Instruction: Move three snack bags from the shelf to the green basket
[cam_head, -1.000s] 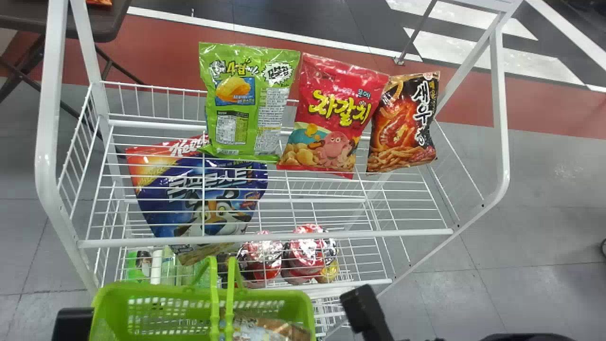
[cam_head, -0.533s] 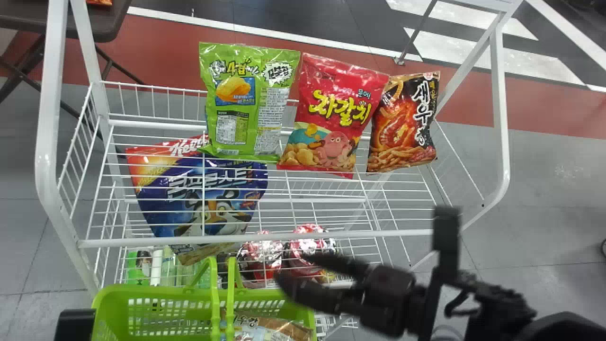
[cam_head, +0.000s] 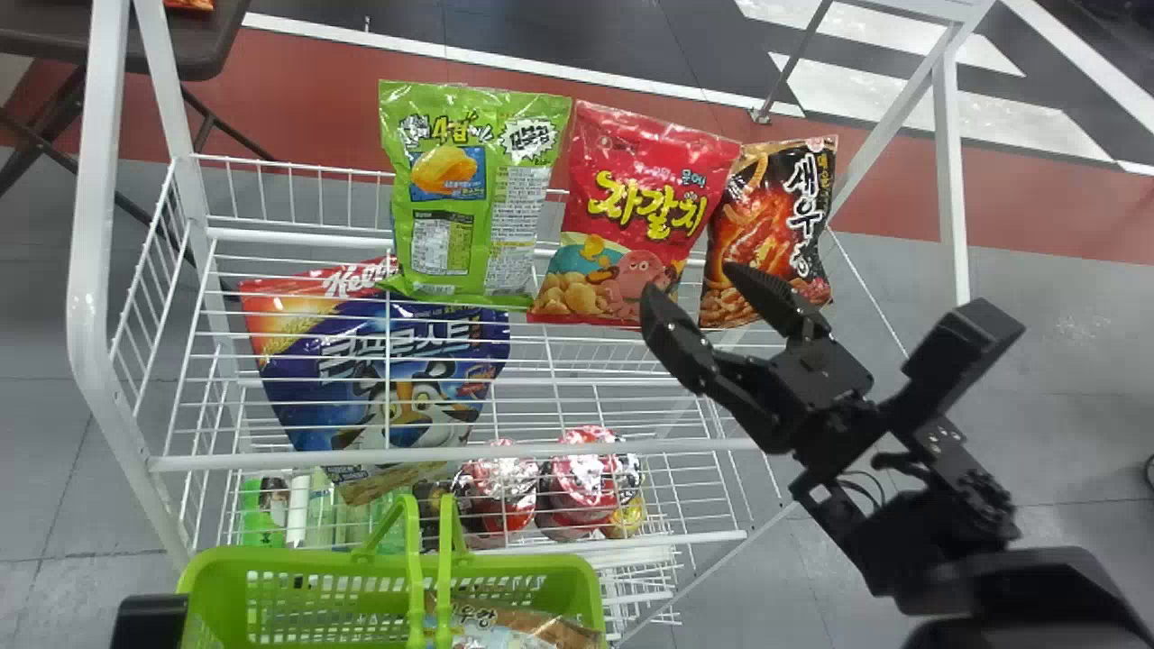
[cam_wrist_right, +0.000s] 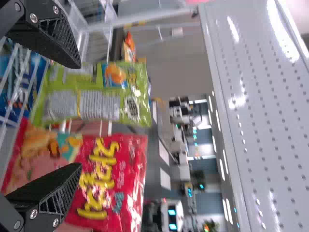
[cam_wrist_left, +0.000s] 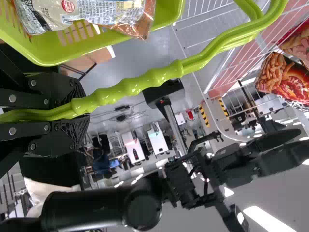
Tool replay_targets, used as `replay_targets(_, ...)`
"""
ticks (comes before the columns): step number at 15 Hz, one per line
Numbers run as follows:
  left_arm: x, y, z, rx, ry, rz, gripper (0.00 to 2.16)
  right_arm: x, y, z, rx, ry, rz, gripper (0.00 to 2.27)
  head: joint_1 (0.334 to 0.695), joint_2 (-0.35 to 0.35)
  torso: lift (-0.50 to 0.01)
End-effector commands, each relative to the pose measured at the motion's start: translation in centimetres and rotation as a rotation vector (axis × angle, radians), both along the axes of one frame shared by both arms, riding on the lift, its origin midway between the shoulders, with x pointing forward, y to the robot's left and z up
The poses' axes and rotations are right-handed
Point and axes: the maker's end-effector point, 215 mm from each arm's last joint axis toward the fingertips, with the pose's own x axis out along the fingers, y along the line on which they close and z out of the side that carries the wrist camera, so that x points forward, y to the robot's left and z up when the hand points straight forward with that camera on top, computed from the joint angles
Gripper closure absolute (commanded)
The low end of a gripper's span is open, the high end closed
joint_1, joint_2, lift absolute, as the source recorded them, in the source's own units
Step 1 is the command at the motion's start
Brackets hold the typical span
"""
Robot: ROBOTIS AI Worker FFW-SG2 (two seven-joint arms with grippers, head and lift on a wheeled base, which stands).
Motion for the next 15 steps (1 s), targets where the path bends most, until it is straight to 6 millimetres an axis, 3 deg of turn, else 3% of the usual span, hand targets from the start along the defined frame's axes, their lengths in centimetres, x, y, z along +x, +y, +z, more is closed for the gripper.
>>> replay_targets(1,0.1,0.0,-0.1,0.004,0.001,0.003,1.75,3.0,-1.4,-1.5,-0.029,0.01,-0.053,0.1,0.695,-0.35,-0.043)
replay_targets(3,0.3,0.2,-0.3,0.012,-0.002,0.009,1.75,5.3,-1.7,-2.2,-0.056,0.015,-0.089,0.1,0.695,-0.35,-0.043)
replay_targets(7,0.9,0.5,-0.8,0.028,-0.002,0.014,1.75,9.3,0.0,-5.0,-0.1,0.078,-0.096,0.1,0.695,-0.35,-0.043)
replay_targets(11,1.3,0.6,-1.2,0.031,0.003,0.015,1.75,12.1,0.1,-7.4,-0.124,0.12,-0.121,0.17,0.695,-0.35,-0.043)
replay_targets(12,1.4,0.6,-1.2,0.03,0.004,0.015,1.75,12.4,0.2,-7.5,-0.121,0.125,-0.121,0.89,0.695,-0.35,-0.043)
replay_targets(13,1.3,0.6,-1.2,0.027,0.008,0.014,1.75,12.3,0.4,-7.6,-0.118,0.128,-0.115,1.92,0.695,-0.35,-0.043)
replay_targets(14,1.5,0.7,-1.2,0.026,0.007,0.015,1.75,12.1,0.8,-7.4,-0.112,0.125,-0.1,2.19,0.695,-0.35,-0.043)
replay_targets(15,1.5,0.7,-1.2,0.023,0.007,0.015,1.75,11.8,1.0,-6.9,-0.116,0.117,-0.094,2.2,0.695,-0.35,-0.043)
